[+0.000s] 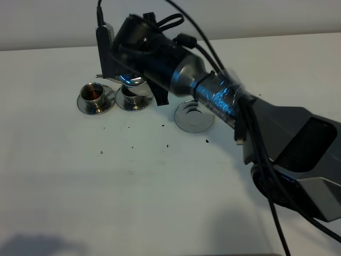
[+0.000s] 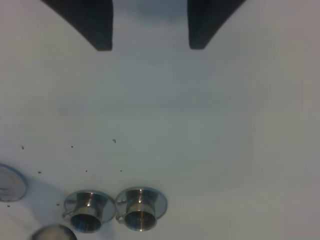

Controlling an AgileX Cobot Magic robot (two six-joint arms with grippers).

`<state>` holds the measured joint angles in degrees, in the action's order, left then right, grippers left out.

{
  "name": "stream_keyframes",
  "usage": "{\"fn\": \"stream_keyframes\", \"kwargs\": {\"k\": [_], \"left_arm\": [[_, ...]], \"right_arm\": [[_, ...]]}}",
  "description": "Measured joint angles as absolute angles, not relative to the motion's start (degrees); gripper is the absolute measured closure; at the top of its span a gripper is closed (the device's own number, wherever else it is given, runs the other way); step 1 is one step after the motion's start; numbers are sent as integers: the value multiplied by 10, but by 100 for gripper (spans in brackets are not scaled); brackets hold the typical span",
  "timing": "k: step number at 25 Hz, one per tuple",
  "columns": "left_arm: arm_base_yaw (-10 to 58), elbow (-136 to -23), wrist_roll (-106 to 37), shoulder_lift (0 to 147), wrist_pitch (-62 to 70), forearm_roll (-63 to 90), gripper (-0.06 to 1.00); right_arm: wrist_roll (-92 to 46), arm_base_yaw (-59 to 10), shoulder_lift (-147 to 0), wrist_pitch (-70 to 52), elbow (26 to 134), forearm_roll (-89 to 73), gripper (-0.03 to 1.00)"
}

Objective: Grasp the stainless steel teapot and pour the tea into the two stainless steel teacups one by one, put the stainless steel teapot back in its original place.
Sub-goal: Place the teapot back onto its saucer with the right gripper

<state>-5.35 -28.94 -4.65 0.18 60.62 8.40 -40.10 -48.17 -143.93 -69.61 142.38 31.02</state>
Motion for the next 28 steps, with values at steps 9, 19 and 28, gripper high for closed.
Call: {"fn": "stream_keyframes", "kwargs": {"k": [9,19,28], "left_arm": [[-54,-289,-47,2,607,84,56],[-54,-289,-47,2,607,84,56],[-54,-289,-47,2,607,84,56]], "right_arm": [[-312,-486,-1412,-702,1424,139,79],[-184,-500,-1412,-701,1363,15,79],[-178,-500,-1412,-705,1309,23,79]]}}
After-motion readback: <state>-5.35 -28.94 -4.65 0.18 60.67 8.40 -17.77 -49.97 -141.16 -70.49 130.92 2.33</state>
